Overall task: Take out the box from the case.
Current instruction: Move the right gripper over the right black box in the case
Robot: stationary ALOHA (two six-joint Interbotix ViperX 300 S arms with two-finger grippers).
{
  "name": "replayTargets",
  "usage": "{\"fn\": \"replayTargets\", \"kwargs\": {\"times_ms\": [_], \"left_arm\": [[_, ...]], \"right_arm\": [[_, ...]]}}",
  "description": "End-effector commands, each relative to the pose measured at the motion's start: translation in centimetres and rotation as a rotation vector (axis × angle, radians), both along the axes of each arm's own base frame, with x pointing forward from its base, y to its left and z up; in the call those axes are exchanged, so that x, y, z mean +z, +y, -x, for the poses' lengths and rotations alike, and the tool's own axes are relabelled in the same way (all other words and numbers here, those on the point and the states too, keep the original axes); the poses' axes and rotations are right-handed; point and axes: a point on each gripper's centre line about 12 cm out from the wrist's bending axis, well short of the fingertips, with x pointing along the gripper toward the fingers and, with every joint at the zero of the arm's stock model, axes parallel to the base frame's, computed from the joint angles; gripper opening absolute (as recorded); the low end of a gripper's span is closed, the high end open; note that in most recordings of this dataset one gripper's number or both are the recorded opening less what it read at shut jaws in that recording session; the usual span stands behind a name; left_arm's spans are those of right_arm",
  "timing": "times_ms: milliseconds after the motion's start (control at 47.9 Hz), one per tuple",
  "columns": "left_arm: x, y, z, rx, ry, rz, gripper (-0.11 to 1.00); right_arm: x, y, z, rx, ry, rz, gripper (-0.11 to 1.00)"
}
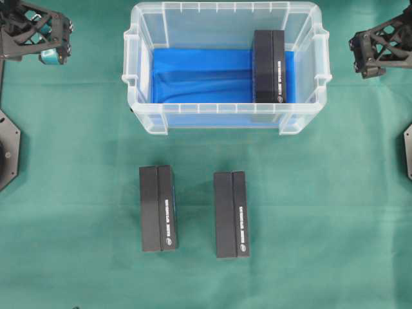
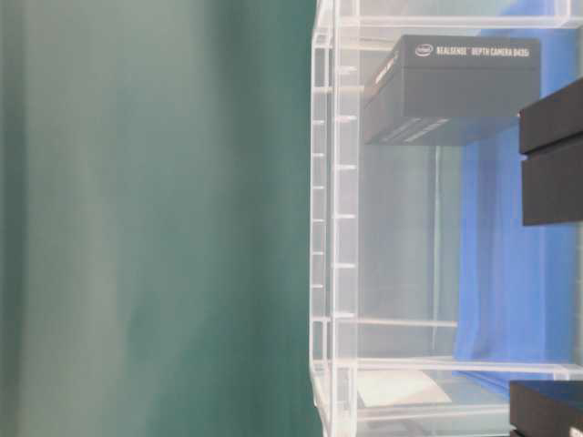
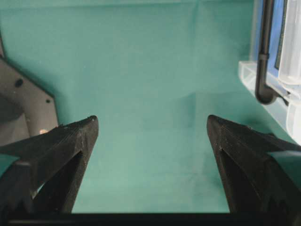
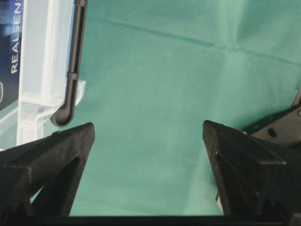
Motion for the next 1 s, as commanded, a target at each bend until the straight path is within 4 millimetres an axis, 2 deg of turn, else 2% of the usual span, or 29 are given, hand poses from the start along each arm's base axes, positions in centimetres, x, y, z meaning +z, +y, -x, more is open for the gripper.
{"fn": "replayTargets", "kwargs": {"times_ms": [0, 167, 355, 710, 982], "left_arm": [[0.5, 0.0, 0.0, 0.001, -0.018, -0.003, 0.96], [0.4, 0.0, 0.0, 0.001, -0.018, -0.004, 0.96], [0.4, 0.1, -0.2, -0.001, -0.027, -0.005, 0.96], [0.6, 0.3, -0.8, -0.008, -0.078, -0.022, 0.96], [0.6, 0.2, -0.6, -0.023, -0.081, -0.028, 0.96]], "right_arm": [[1.1, -0.2, -0.2, -0.009, -0.034, 0.014, 0.92], [1.2, -0.6, -1.3, -0.035, -0.045, 0.010, 0.92], [1.4, -1.2, -3.7, -0.032, -0.067, 0.010, 0.92], [2.0, -2.6, -10.7, -0.002, -0.071, 0.007, 0.92], [1.4, -2.3, -15.3, 0.041, -0.064, 0.003, 0.92]]}}
